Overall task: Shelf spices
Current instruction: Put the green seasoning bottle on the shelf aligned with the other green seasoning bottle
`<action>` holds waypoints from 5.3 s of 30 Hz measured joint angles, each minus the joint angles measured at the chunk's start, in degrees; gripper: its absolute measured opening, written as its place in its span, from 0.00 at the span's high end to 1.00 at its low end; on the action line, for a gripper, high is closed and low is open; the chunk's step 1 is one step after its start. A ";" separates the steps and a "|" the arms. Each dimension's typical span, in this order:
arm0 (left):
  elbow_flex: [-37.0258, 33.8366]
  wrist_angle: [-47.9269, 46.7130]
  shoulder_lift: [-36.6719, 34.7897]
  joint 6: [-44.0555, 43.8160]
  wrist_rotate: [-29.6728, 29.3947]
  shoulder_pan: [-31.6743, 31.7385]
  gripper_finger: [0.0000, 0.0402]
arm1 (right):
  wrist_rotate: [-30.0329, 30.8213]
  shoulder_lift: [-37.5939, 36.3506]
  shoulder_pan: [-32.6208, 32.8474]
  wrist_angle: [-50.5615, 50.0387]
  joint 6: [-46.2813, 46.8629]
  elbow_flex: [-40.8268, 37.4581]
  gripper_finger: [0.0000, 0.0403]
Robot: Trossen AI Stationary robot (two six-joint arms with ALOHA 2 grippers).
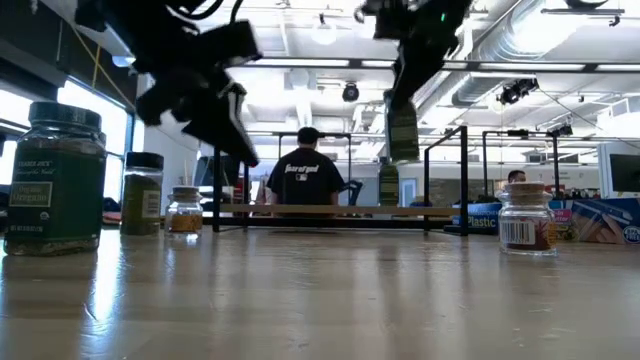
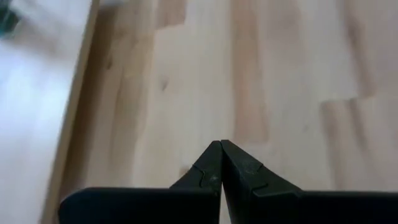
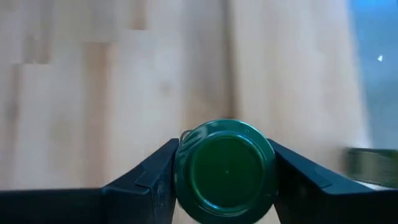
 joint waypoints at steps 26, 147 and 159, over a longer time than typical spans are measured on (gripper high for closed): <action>-0.02 7.45 0.05 1.32 8.71 3.34 1.00 | -18.43 10.40 -23.37 7.98 -21.70 -0.11 0.53; -0.02 9.48 0.09 0.32 10.59 3.34 1.00 | 10.26 8.71 -12.15 19.96 -3.04 -10.47 0.93; -0.01 8.98 0.09 0.30 10.59 3.34 1.00 | 10.69 11.67 -13.89 23.36 -5.93 -10.47 0.93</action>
